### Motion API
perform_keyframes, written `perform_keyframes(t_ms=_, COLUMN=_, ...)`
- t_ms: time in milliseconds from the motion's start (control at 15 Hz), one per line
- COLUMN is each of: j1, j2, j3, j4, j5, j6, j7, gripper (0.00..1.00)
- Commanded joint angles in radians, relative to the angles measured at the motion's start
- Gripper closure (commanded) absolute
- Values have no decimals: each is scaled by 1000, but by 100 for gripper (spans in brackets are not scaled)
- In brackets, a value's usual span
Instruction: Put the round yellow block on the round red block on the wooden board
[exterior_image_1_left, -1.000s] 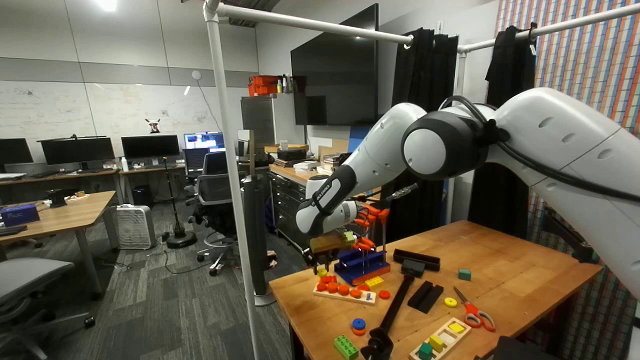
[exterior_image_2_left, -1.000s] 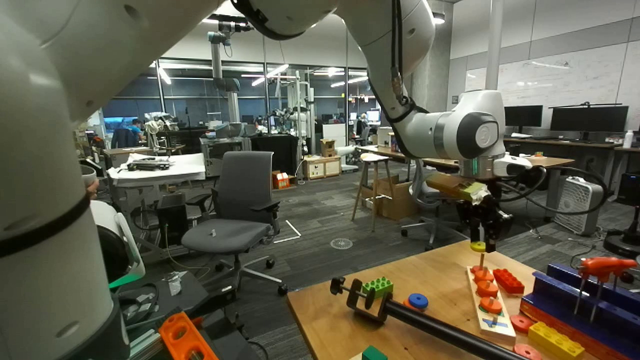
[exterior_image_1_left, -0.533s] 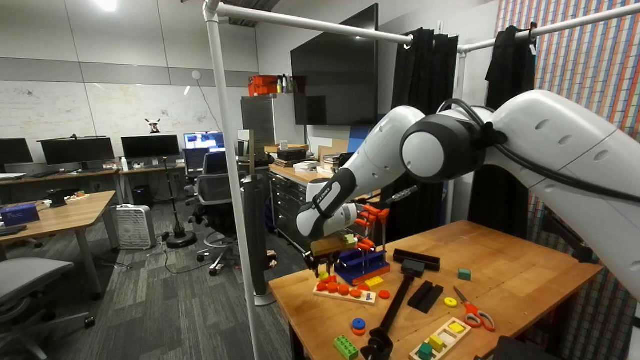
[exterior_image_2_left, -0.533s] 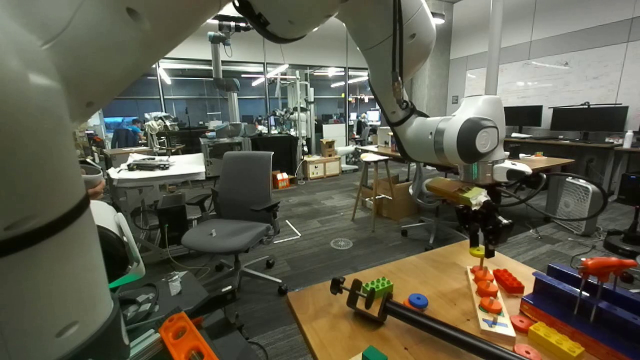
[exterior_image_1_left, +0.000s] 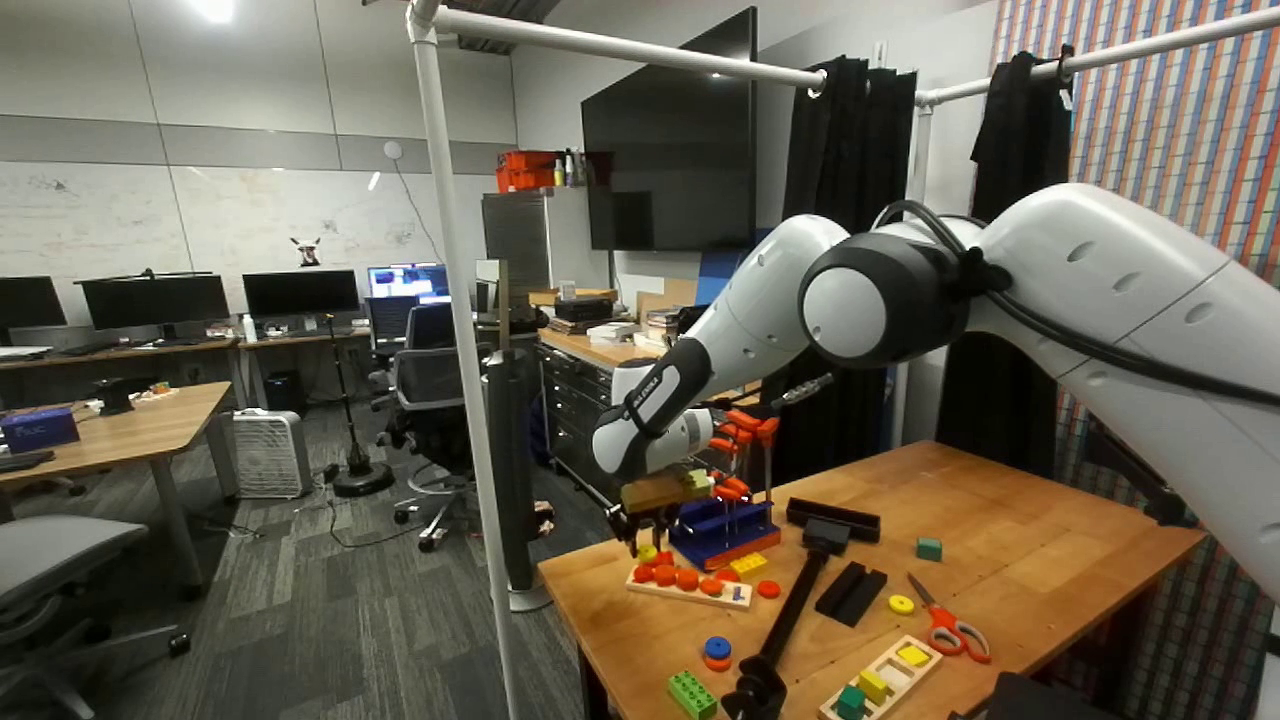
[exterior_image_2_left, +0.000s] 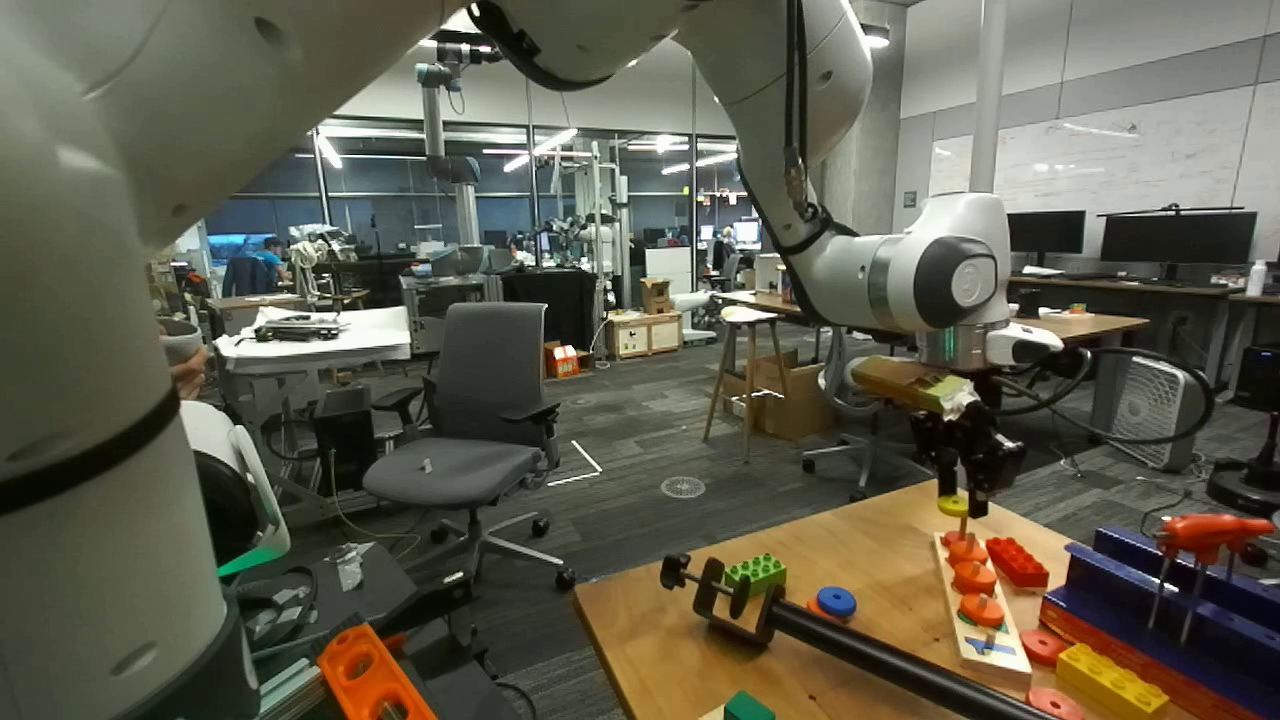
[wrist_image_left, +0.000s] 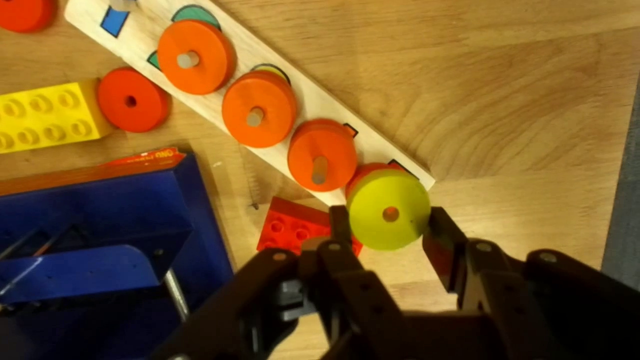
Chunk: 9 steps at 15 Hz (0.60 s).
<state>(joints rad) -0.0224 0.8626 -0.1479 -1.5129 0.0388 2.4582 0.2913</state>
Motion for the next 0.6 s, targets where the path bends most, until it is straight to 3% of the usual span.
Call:
perform_keyframes(t_ms=0, j1=3, j2=5, j3=1, j4=37, j5=-12, j6=-20, j7=-8, gripper=79)
perform_keyframes(t_ms=533, j1=-2, j2=31, j3=-1, j4=78, j5=-13, j6=-33, j7=-11, gripper=79)
